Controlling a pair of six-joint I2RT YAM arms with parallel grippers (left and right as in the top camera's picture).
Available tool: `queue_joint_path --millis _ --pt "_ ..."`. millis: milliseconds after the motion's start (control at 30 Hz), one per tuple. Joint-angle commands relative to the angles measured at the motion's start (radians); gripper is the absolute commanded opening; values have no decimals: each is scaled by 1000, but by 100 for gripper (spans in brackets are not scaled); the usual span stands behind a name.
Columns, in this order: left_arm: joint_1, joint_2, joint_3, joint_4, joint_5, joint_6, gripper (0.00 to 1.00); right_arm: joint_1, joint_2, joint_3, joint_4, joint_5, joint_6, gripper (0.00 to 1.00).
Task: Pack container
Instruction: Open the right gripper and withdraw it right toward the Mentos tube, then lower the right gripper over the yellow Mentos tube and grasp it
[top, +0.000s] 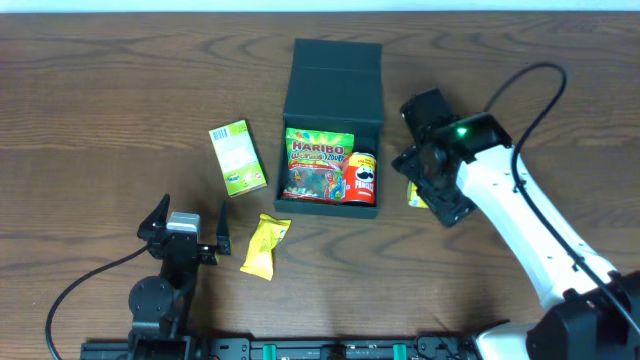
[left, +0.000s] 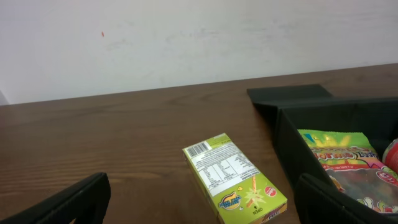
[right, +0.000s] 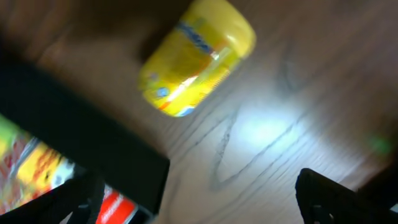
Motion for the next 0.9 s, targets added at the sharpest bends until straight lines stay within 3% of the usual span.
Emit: queue_joint_path --millis 0,133,367,467,600,867 --pt "2 1 -11 -51 5 0 95 -18 -11 -44 1 3 324 99" --pt "2 1 -11 -51 5 0 95 -44 -11 -102 56 3 455 99" --pt "2 1 -11 -51 5 0 95 -81 10 -175 207 11 458 99" --pt "2 1 -11 -51 5 0 95 -100 53 -175 231 10 458 92" --pt "2 1 -11 -51 5 0 95 -113 111 -175 287 3 458 92" --pt "2 1 -11 -51 5 0 95 -149 135 -175 286 -13 457 93"
